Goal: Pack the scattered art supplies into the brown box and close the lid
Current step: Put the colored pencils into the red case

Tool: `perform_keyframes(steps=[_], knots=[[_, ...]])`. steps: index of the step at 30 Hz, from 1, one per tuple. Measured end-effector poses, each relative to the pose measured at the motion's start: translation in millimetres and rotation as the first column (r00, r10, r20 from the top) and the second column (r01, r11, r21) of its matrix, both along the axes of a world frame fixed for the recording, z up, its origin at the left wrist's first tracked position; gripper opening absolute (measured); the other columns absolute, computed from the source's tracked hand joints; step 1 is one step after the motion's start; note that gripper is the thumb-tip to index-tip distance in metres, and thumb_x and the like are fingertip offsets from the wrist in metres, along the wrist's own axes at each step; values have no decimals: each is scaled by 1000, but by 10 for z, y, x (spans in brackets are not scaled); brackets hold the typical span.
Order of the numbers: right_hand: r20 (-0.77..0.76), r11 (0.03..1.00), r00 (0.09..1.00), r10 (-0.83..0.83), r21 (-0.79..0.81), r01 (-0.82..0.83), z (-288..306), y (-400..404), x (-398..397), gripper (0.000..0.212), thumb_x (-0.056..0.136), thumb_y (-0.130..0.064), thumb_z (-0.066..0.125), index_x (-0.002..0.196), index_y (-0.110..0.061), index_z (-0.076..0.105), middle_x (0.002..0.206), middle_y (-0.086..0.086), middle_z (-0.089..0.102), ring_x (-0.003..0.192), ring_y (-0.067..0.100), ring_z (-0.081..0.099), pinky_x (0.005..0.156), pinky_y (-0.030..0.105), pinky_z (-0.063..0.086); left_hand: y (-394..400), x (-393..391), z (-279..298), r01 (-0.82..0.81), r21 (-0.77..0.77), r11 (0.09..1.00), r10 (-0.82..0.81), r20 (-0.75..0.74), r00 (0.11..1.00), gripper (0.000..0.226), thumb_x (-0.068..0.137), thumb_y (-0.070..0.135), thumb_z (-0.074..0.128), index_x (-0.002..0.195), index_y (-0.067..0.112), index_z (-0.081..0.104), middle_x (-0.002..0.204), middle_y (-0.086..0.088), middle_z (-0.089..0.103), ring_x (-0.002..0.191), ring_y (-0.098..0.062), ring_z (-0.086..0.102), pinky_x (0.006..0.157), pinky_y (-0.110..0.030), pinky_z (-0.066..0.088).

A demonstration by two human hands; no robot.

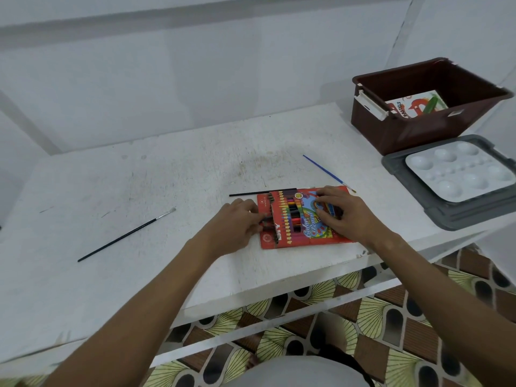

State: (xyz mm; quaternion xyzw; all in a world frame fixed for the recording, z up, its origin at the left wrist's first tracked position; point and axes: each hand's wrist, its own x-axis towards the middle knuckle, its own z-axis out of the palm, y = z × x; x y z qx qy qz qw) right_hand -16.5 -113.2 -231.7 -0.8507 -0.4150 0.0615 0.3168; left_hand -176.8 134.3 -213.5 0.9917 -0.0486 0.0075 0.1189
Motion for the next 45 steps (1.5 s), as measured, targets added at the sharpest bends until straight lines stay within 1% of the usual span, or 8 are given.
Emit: perform_keyframes(steps=[4, 13, 18, 22, 30, 34, 39, 45], knots=[[26, 1000, 999, 27, -10, -27, 15, 3, 4, 40, 88, -35, 61, 122, -14, 62, 137, 1, 52, 129, 9, 40, 105, 37, 42, -33, 12, -10, 26, 130, 991, -34, 62, 997, 34, 99, 28, 41, 131, 21, 53, 116, -3, 55, 99, -18, 50, 84, -31, 42], [139, 960, 963, 232, -195, -204, 20, 289, -169, 52, 92, -49, 46, 135, -20, 50, 147, -1, 41, 142, 17, 25, 115, 37, 24, -150, -137, -181, -79, 15, 997, 79, 45, 996, 49, 100, 36, 37, 146, 22, 30, 136, -6, 41, 124, -23, 39, 99, -37, 37], [88, 964, 972, 217, -174, -199, 22, 274, -207, 46, 96, -39, 48, 137, -19, 48, 150, -2, 35, 142, 14, 23, 114, 28, 19, 40, -190, -160, -149, -12, 989, 149, 59, 987, 34, 99, 28, 45, 129, 17, 56, 118, -3, 56, 104, -21, 51, 85, -31, 41], [31, 976, 984, 174, -140, -168, 18, 279, -204, 45, 97, -35, 44, 138, -16, 47, 152, 0, 32, 142, 13, 21, 113, 28, 22, 119, -83, -35, -178, -191, 965, 184, 19, 983, 26, 95, 19, 54, 118, 17, 67, 107, -1, 66, 94, -17, 60, 83, -28, 48], [19, 991, 991, 131, 4, -131, 0, 264, -208, 31, 92, -27, 58, 118, -11, 65, 139, 6, 50, 126, 1, 34, 94, 5, 25, -206, 80, -39, -1, -93, 996, 12, 123, 992, 28, 93, 25, 58, 119, 18, 67, 112, -6, 62, 95, -19, 59, 76, -28, 49], [45, 995, 998, 46, 82, -50, 37, 247, -202, 31, 91, -19, 60, 120, -7, 63, 132, 7, 56, 120, 2, 41, 93, -3, 27, -136, 50, -18, -113, -223, 968, 134, 78, 988, 35, 94, 26, 56, 128, 19, 58, 116, -2, 61, 103, -17, 57, 84, -29, 48], [-6, 996, 1000, -15, 88, 15, 81, 144, -149, 31, 92, -20, 59, 120, -8, 62, 133, 5, 54, 121, 9, 47, 99, 27, 46, 42, -1, -6, -226, -170, 959, 222, -41, 974, 29, 94, 29, 55, 118, 16, 65, 102, -2, 61, 92, -16, 56, 80, -27, 47], [-5, 997, 999, -35, -65, 35, 5, 52, -56, 39, 93, -32, 56, 127, -13, 58, 142, 1, 46, 136, 20, 32, 112, 44, 31, -139, 183, 92, -124, -205, 971, 126, -2, 992, 27, 94, 23, 57, 119, 20, 67, 104, 0, 65, 94, -14, 59, 81, -24, 45]])
